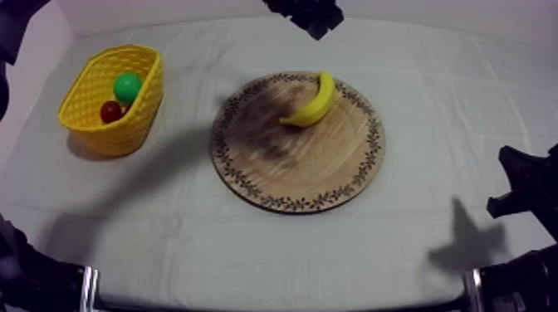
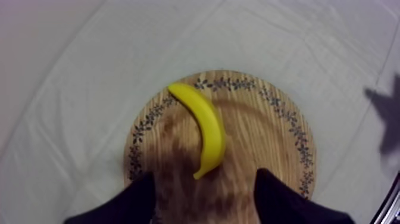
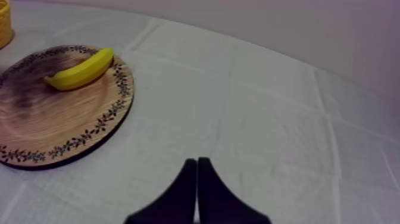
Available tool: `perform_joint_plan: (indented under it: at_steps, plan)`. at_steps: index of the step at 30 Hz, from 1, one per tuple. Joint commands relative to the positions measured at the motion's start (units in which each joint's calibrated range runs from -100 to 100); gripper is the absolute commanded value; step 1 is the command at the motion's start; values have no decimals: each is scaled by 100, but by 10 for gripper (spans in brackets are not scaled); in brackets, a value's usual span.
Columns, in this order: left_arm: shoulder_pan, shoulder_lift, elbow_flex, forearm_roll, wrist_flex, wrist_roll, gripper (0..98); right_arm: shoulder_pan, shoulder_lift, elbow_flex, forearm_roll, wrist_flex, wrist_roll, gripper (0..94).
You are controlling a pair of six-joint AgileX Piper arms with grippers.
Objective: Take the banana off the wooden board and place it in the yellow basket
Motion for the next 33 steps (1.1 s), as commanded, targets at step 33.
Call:
perform_joint_plan:
  at_steps: [33]
  plan:
    - [71,1819,-572,338,167,-125,955,0,0,5,-2,3,-1,2]
